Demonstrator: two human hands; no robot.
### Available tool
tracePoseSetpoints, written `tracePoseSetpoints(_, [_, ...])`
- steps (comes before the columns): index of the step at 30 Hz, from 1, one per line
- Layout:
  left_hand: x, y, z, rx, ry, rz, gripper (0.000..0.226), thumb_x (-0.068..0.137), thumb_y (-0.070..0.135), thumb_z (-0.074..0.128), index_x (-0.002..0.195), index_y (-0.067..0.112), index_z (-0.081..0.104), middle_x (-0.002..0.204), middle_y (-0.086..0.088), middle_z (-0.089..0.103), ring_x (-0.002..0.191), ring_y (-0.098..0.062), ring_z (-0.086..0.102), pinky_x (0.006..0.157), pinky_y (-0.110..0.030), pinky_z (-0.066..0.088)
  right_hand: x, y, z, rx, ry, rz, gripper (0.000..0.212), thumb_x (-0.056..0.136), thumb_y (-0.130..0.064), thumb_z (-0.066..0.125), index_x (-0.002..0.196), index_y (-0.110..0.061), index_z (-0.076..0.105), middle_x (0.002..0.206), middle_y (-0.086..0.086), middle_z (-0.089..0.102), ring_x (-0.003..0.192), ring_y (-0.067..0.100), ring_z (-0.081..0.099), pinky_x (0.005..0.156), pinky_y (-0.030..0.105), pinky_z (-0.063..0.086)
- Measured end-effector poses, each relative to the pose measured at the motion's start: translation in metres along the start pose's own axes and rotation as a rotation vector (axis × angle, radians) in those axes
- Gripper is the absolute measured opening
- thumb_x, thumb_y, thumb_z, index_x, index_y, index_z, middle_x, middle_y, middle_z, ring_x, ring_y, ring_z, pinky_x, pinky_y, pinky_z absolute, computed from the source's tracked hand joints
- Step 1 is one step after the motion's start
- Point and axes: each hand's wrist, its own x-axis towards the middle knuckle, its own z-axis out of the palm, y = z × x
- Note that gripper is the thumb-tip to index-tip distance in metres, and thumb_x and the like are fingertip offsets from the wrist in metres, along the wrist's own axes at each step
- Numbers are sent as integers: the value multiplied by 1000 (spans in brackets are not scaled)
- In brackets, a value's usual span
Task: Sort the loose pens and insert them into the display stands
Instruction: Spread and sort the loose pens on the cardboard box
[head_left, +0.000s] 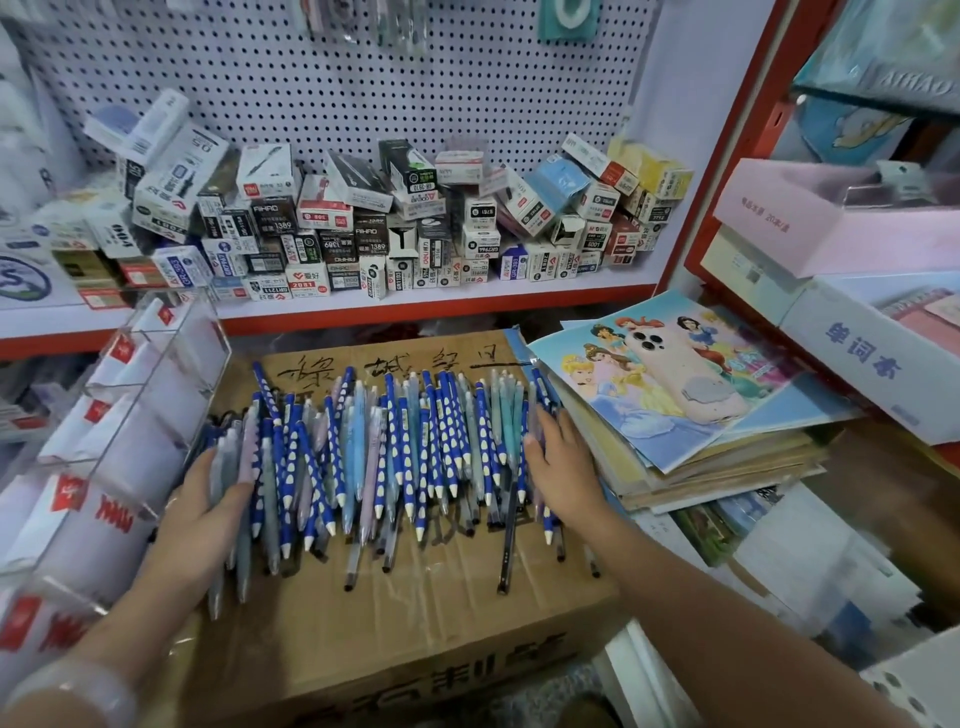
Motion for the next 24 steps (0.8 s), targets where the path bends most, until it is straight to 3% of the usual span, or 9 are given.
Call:
tracePoseSetpoints(3, [8,5,-2,48,5,28,57,96,34,45,147,26,22,151,-11,29,136,-35,29,110,-53,24,15,4,-1,140,-10,-34,49,100,-32,35,148,-24,24,157,1,16,144,17,15,114,32,18])
tracePoseSetpoints(6, [23,7,-1,58,-4,-11,59,93,43,44,147,30,21,152,-9,28,137,-34,28,110,-54,24,25,5,2,26,50,-49,50,98,-37,38,146,-25,28,154,2,25,141,21,25,114,37,26])
tracePoseSetpoints(9, [31,0,2,119,-40,31,63,89,49,48,145,31,27,150,-10,32,136,-32,30,111,-51,25,26,-1,11,-45,35,-18,53,98,-42,36,147,-31,22,156,2,21,141,25,25,112,41,27])
tracePoseSetpoints(14, [34,0,15,159,-23,79,62,86,42,59,142,26,36,143,-10,41,133,-31,34,110,-47,29,22,-14,22,32,-2,14,49,99,-42,30,147,-37,19,157,2,14,141,28,23,110,43,27])
tracePoseSetpoints(20, [36,3,35,-56,-90,-3,64,82,53,60,139,38,37,146,1,37,137,-25,28,111,-50,26,17,-33,27,256,23,58,46,99,-46,22,145,-39,23,158,0,12,143,23,19,112,43,22])
tracePoseSetpoints(24, [35,6,40,-26,-85,22,67,82,52,61,141,38,33,149,3,33,138,-26,26,110,-51,27,15,-40,26,118,-8,63,52,96,-52,28,146,-44,16,158,3,7,143,29,16,112,49,22])
